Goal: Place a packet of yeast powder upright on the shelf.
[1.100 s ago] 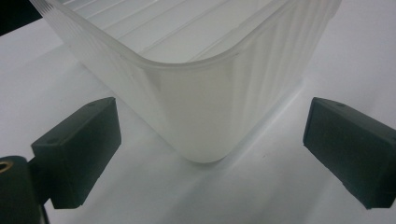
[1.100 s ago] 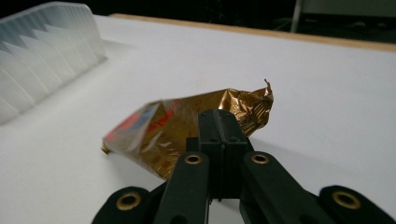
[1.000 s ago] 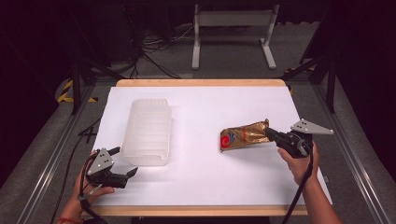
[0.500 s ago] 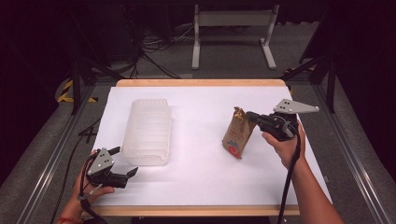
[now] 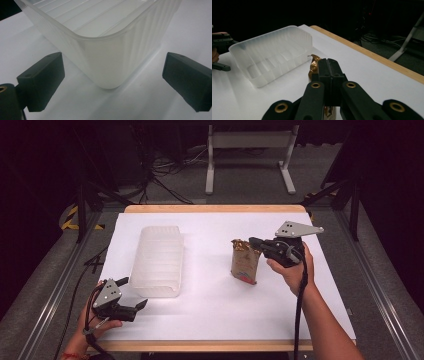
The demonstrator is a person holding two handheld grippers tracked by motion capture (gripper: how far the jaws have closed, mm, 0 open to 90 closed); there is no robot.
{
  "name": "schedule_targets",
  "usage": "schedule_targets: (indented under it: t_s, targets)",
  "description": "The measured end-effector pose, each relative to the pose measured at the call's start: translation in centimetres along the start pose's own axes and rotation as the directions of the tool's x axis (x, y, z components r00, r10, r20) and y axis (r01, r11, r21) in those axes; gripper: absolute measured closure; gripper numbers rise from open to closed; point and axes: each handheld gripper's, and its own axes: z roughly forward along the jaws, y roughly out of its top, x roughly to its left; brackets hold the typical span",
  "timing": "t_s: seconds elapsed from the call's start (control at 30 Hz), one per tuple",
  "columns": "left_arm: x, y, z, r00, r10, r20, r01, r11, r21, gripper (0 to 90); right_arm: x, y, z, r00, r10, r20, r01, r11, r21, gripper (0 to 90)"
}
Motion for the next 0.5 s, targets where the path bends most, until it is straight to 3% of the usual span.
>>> schedule_targets:
  t_s: [0.5]
  targets:
    - [0.0, 0.0, 0.0, 1.0, -0.001, 0.0, 0.001, 1.0, 0.003, 5.2, 1.6, 1.5, 2.0, 0.9989, -0.029, -0.037, 0.029, 1.0, -0.004, 90.0]
